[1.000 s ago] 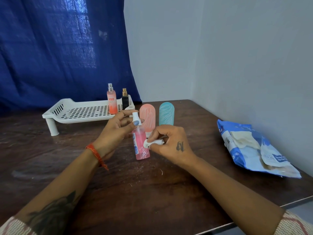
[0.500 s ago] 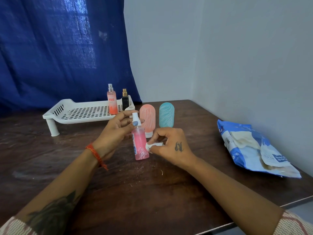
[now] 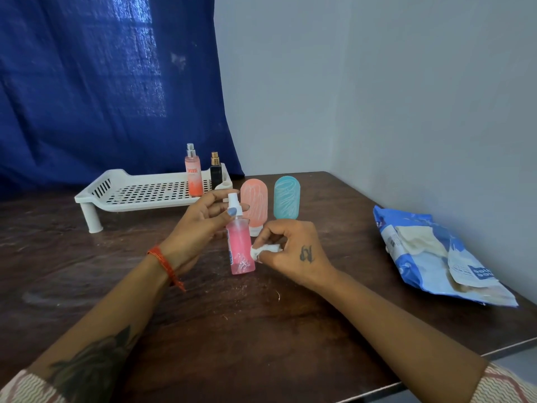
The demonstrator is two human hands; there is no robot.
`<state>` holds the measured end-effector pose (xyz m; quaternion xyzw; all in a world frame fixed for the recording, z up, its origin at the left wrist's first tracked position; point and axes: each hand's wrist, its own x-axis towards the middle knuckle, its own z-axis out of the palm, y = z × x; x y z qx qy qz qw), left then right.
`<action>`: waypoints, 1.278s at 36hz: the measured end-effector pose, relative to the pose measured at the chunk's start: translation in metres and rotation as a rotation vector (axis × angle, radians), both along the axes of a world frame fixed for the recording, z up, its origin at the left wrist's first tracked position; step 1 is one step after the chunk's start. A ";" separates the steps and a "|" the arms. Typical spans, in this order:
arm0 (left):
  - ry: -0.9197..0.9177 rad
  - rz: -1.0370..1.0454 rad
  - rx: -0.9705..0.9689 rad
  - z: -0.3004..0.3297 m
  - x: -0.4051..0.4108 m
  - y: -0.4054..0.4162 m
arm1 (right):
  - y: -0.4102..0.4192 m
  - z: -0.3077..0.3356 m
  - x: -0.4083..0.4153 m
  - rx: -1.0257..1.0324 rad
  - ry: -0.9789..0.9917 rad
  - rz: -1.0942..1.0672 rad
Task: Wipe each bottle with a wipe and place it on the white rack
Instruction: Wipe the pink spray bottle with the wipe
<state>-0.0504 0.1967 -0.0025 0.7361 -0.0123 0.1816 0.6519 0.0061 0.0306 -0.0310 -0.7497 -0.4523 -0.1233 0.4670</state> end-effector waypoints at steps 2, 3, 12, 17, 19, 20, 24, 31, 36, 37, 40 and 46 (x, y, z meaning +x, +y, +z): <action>0.001 0.000 -0.002 0.000 0.000 0.000 | 0.000 0.001 -0.001 0.021 -0.025 0.006; 0.002 0.000 -0.004 0.000 0.000 0.000 | 0.000 0.002 -0.001 0.025 -0.029 0.019; 0.005 0.010 -0.001 0.000 0.000 -0.001 | -0.002 0.002 -0.001 -0.098 -0.010 0.045; -0.009 0.008 -0.005 0.000 0.000 -0.001 | 0.000 0.001 -0.002 0.009 -0.119 0.022; -0.013 0.013 -0.007 -0.001 0.000 -0.001 | 0.000 0.002 -0.003 0.001 -0.139 0.056; -0.014 0.016 -0.006 -0.001 0.000 -0.001 | -0.001 0.003 -0.003 -0.014 -0.138 0.076; -0.008 0.027 -0.013 0.000 0.000 -0.002 | -0.002 0.002 -0.003 -0.073 -0.090 0.112; -0.005 0.032 -0.015 0.001 0.000 -0.001 | 0.000 0.001 -0.004 -0.015 -0.159 0.017; -0.012 0.038 -0.020 0.001 0.000 -0.001 | 0.000 0.002 -0.005 -0.044 -0.200 0.089; -0.012 0.039 -0.021 0.001 0.000 -0.001 | -0.001 0.002 -0.005 -0.063 -0.186 0.098; -0.014 0.039 -0.017 0.000 0.000 -0.001 | -0.002 0.001 -0.005 -0.108 -0.160 0.086; -0.017 0.056 -0.007 0.001 0.001 -0.002 | 0.000 0.001 -0.007 -0.049 -0.228 0.044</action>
